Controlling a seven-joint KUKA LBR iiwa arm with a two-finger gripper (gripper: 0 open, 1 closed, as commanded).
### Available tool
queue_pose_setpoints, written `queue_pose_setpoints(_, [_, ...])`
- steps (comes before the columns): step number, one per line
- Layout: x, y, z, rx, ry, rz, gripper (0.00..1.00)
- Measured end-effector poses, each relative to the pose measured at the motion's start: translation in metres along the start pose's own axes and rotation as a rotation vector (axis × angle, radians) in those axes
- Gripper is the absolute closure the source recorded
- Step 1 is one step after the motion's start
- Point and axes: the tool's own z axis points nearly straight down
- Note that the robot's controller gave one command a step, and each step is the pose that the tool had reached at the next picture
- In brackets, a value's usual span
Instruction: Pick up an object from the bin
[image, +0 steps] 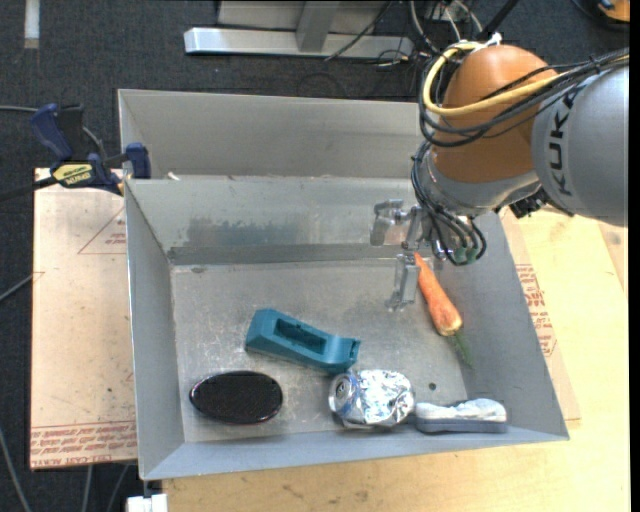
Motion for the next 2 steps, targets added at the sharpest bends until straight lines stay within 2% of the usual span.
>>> queue_pose_setpoints(1, [-0.001,0.0,-0.005,0.0,-0.006,0.0,0.0])
queue_pose_setpoints(2, [0.02,0.033,0.026,0.001,-0.009,0.022,0.0])
